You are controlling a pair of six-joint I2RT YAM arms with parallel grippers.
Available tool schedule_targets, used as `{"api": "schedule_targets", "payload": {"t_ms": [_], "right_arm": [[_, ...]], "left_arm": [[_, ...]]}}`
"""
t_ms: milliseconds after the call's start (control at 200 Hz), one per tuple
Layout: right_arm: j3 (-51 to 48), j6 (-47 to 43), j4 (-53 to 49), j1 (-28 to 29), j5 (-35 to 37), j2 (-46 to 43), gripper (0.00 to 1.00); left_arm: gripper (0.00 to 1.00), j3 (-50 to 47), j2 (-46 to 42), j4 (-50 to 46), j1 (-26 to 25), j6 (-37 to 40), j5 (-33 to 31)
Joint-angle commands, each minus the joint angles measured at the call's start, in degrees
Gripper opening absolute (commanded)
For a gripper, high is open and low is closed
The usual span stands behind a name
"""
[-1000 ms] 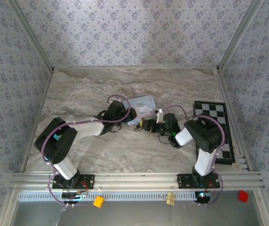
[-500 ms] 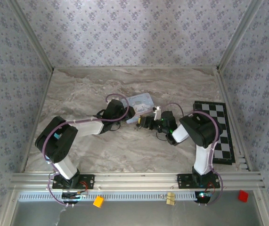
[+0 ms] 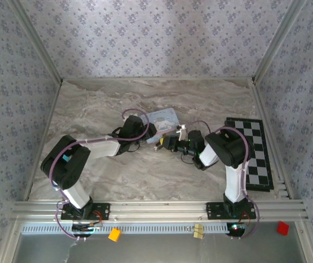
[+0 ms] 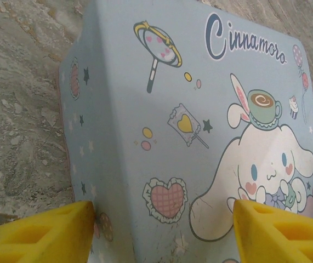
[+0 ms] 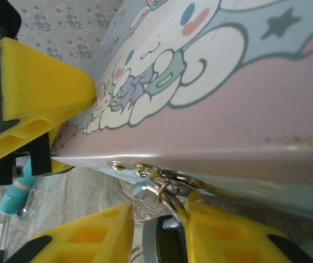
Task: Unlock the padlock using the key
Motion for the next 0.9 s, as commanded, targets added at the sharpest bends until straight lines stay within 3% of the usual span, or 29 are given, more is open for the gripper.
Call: {"api": "schedule_targets", "payload": {"t_ms": [0, 650, 895], "right_arm": [[-0.2, 0.8, 5.5, 0.0, -2.3, 0.6, 0.28], [-1.0, 3.5, 5.5, 0.7, 3.2, 0.3, 0.03], [-3.1, 8.9, 5.6, 3.2, 11.2, -1.8, 0.00]], "left_arm": [[0.66, -1.5, 0.9, -3.8, 0.6, -0.1, -0.9], [0.66, -2.3, 0.4, -3.8, 0.4, -0.8, -1.9], [0.66, -3.3, 0.4, -1.7, 0.0, -2.8, -3.3]]}}
